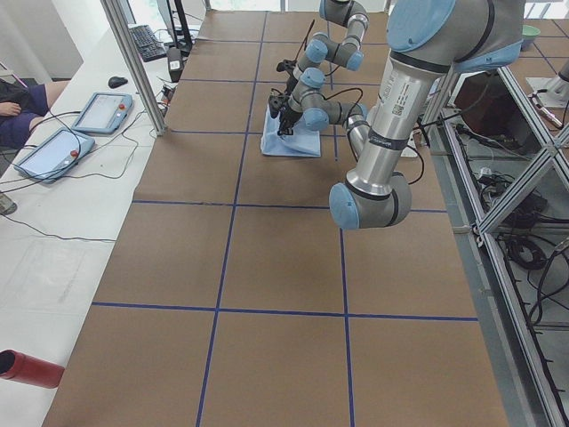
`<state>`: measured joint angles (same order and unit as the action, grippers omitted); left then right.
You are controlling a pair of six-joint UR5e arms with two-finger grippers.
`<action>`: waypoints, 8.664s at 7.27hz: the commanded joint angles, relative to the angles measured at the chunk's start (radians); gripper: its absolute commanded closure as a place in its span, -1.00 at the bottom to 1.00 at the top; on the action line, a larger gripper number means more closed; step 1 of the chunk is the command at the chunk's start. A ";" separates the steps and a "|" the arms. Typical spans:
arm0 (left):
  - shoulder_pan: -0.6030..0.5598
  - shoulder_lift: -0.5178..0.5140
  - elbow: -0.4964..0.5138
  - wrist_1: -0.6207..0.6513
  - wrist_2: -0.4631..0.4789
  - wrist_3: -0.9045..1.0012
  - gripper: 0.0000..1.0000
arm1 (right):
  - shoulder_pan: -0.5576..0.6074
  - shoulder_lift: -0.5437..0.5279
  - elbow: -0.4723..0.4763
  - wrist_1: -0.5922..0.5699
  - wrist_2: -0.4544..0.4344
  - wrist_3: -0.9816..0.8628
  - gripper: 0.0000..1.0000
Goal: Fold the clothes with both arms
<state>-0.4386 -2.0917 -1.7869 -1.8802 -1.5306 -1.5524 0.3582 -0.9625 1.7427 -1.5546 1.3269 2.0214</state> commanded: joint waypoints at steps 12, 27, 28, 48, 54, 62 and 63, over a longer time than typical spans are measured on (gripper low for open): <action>-0.043 -0.028 0.112 -0.106 -0.052 0.135 -1.00 | 0.054 0.004 -0.035 0.005 0.037 -0.245 -1.00; -0.126 -0.002 0.076 -0.106 -0.138 0.232 -1.00 | 0.111 0.089 -0.282 0.109 0.009 -0.771 -1.00; -0.124 0.004 0.076 -0.106 -0.138 0.232 -1.00 | 0.164 0.105 -0.294 0.110 0.052 -0.826 -1.00; -0.233 -0.151 0.399 -0.190 -0.230 0.334 -1.00 | 0.274 0.090 -0.246 0.275 0.370 -0.749 -1.00; -0.233 -0.125 0.374 -0.206 -0.230 0.334 -1.00 | 0.146 0.013 -0.218 0.264 0.184 -0.685 -0.14; -0.232 -0.123 0.374 -0.209 -0.229 0.324 -1.00 | 0.156 -0.007 -0.218 0.275 0.175 -0.688 1.00; -0.232 -0.123 0.374 -0.215 -0.229 0.324 -1.00 | 0.175 0.001 -0.219 0.274 0.173 -0.719 1.00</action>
<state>-0.6703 -2.2151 -1.4128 -2.0903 -1.7595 -1.2286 0.5148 -0.9679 1.5251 -1.2798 1.5017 1.3265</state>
